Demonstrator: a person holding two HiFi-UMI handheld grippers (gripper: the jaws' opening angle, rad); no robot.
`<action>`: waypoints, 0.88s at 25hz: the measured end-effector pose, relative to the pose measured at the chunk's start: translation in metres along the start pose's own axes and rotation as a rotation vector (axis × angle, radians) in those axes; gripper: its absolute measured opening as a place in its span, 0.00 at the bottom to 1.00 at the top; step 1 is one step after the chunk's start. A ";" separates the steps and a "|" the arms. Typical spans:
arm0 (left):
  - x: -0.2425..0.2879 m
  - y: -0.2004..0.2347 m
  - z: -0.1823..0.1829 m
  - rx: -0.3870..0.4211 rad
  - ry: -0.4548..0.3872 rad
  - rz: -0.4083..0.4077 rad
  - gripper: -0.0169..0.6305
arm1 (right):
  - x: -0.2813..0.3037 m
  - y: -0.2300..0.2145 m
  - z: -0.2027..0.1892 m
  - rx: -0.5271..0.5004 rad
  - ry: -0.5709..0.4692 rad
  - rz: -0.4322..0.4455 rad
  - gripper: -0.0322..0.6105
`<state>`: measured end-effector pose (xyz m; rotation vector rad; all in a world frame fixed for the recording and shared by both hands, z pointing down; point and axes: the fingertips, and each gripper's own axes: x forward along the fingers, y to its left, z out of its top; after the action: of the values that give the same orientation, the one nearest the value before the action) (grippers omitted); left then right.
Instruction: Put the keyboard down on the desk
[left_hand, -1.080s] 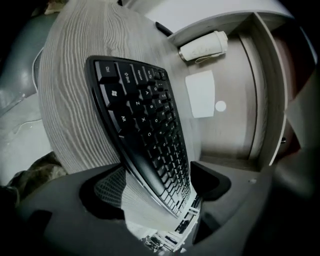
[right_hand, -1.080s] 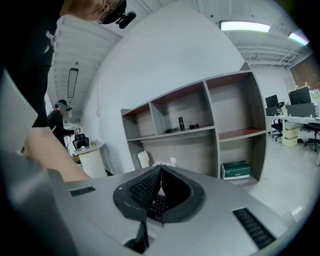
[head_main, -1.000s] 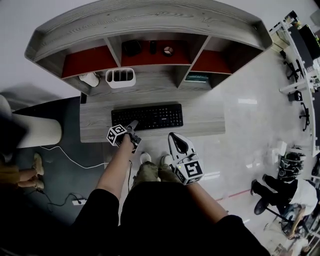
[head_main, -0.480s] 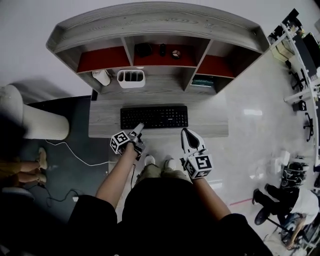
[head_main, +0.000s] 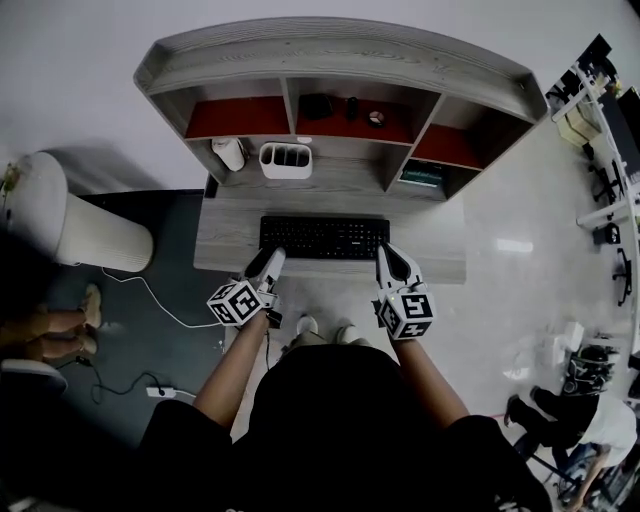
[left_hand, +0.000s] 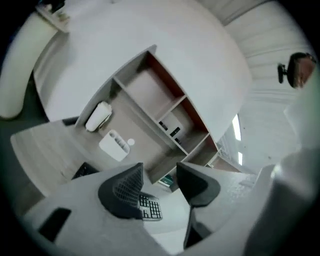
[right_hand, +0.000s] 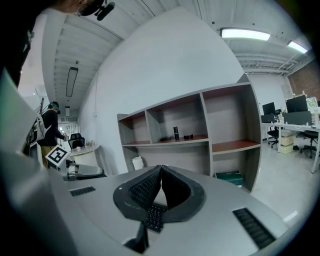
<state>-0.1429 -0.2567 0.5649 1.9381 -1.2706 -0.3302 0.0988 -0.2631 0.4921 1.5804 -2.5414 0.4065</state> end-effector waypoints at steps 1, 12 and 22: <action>-0.004 -0.009 0.007 0.054 -0.008 -0.010 0.35 | 0.001 0.001 0.002 -0.010 0.004 -0.001 0.07; -0.009 -0.082 0.046 0.475 -0.071 -0.073 0.05 | 0.014 0.011 0.010 -0.057 0.023 -0.015 0.07; 0.001 -0.079 0.071 0.489 -0.086 -0.017 0.05 | 0.039 0.019 0.027 -0.077 0.009 0.006 0.07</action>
<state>-0.1320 -0.2752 0.4611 2.3630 -1.4936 -0.1152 0.0651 -0.2967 0.4730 1.5406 -2.5238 0.3119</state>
